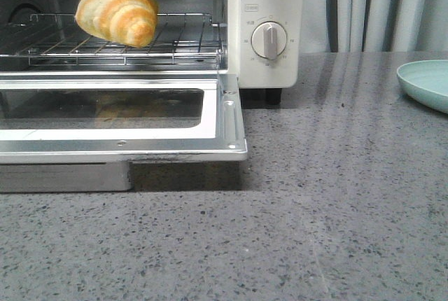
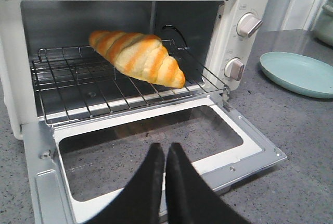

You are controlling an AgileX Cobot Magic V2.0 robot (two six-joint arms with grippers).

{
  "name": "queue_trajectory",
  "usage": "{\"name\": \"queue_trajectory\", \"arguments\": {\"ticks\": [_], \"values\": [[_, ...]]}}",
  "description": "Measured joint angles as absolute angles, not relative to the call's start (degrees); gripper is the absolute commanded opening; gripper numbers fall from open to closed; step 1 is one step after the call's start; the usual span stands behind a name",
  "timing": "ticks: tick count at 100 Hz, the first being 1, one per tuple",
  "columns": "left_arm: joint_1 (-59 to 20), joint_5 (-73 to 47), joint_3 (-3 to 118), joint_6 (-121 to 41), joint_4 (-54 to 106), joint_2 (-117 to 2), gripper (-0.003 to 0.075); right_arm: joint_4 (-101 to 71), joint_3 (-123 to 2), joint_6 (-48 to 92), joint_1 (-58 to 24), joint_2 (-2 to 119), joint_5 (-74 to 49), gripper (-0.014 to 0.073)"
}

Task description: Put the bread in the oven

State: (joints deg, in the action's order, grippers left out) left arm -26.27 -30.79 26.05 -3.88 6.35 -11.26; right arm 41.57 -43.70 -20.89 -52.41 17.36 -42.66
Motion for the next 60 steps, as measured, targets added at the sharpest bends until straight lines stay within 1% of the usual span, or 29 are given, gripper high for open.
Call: {"name": "queue_trajectory", "arguments": {"ticks": [50, 60], "values": [[-26.3, -30.1, 24.8, -4.1, 6.4, -11.2, -0.0021, 41.6, -43.7, -20.9, -52.4, 17.4, -42.7, -0.0069], [-26.1, -29.8, 23.0, -6.0, 3.2, -10.7, -0.0021, 41.7, -43.7, -20.9, -52.4, 17.4, -42.7, -0.0069]]}}
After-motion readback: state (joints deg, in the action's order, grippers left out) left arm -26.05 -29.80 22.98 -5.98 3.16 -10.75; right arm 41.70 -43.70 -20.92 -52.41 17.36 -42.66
